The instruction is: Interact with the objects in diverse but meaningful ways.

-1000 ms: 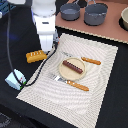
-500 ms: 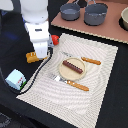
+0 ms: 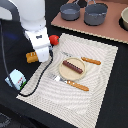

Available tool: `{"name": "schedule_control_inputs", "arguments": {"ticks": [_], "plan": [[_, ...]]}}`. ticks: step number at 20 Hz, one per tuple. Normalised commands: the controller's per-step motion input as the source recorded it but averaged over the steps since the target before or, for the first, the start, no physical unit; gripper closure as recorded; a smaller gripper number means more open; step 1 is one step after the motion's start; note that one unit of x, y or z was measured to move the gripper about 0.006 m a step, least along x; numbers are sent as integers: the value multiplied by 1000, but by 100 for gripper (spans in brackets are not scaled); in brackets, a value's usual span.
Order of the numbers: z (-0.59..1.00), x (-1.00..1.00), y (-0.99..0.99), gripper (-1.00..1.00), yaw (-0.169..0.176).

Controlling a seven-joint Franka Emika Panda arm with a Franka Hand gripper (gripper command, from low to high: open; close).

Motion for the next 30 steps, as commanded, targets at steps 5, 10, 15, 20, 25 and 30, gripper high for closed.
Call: {"name": "schedule_control_inputs", "arguments": {"ticks": [5, 10, 15, 20, 25, 30], "plan": [[-343, -399, -21, 100, 66], [595, -205, -18, 100, 31], [811, -13, 90, 100, 32], [999, 739, 581, 100, 47], [697, 919, 519, 100, 2], [175, 989, 365, 100, 0]]}}
